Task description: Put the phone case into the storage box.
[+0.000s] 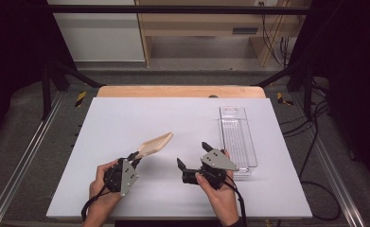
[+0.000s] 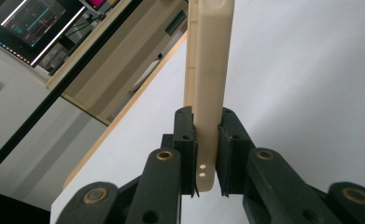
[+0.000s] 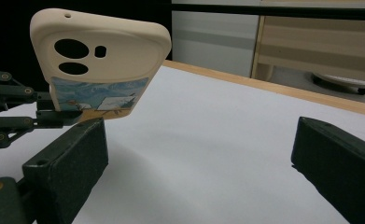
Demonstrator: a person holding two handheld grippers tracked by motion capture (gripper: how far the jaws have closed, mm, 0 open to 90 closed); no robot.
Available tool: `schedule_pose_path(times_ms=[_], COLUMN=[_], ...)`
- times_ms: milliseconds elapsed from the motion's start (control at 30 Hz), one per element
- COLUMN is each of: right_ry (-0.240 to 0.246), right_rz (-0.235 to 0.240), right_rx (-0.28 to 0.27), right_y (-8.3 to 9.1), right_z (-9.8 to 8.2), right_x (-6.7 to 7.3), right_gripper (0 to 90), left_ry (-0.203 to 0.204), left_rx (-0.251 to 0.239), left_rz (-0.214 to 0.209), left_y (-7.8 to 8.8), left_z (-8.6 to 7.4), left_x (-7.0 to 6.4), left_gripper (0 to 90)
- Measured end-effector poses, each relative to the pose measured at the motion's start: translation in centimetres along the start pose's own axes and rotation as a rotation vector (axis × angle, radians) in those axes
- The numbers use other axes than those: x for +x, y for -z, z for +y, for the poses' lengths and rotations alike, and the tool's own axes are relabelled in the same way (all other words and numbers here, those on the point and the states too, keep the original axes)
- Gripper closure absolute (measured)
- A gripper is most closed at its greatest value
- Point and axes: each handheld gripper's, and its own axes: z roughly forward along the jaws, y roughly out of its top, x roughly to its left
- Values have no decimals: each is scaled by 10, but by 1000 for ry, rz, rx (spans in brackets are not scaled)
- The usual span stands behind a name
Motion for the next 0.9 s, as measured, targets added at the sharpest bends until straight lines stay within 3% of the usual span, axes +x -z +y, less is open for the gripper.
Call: schedule_pose_path(times_ms=[267,900], right_ry=[-2,3], right_rz=[-16,-20], right_rx=[1,0], right_y=[2,0], right_z=[-1,-1], right_x=[-1,4], right_gripper=[36,35], left_ry=[23,346], left_rx=[-2,-92], left_rz=[-2,-59], left_y=[1,10], left_z=[0,-10], left_x=[2,23], left_gripper=[797,798])
